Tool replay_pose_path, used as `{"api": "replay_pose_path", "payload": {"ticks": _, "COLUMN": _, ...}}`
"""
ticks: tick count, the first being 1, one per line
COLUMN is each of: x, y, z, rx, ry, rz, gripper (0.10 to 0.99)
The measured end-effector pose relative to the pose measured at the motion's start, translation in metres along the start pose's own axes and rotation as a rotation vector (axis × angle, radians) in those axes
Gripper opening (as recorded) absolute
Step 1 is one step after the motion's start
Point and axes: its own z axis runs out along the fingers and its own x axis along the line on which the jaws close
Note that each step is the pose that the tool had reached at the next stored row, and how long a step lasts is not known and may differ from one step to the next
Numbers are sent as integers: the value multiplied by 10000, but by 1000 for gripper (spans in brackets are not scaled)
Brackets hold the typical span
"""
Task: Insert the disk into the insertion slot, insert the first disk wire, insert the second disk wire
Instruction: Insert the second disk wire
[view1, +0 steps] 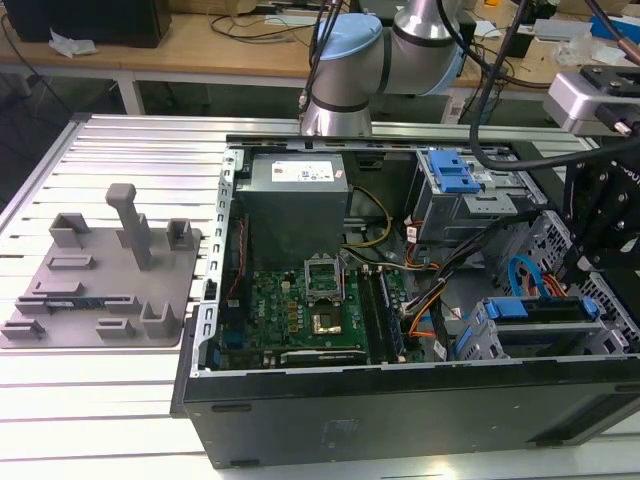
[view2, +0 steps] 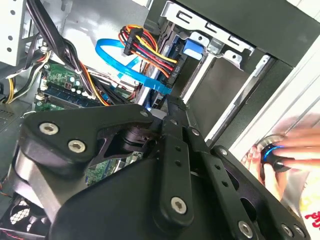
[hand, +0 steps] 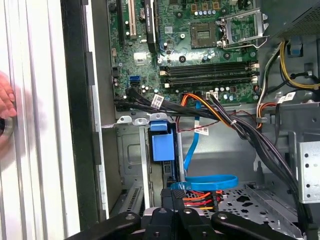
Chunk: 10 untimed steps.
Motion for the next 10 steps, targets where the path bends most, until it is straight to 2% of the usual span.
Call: {"api": "replay_pose_path", "payload": {"ticks": 10, "x": 0, "y": 0, "z": 0, "rx": 2, "ry": 37, "rz": 0, "gripper": 106}}
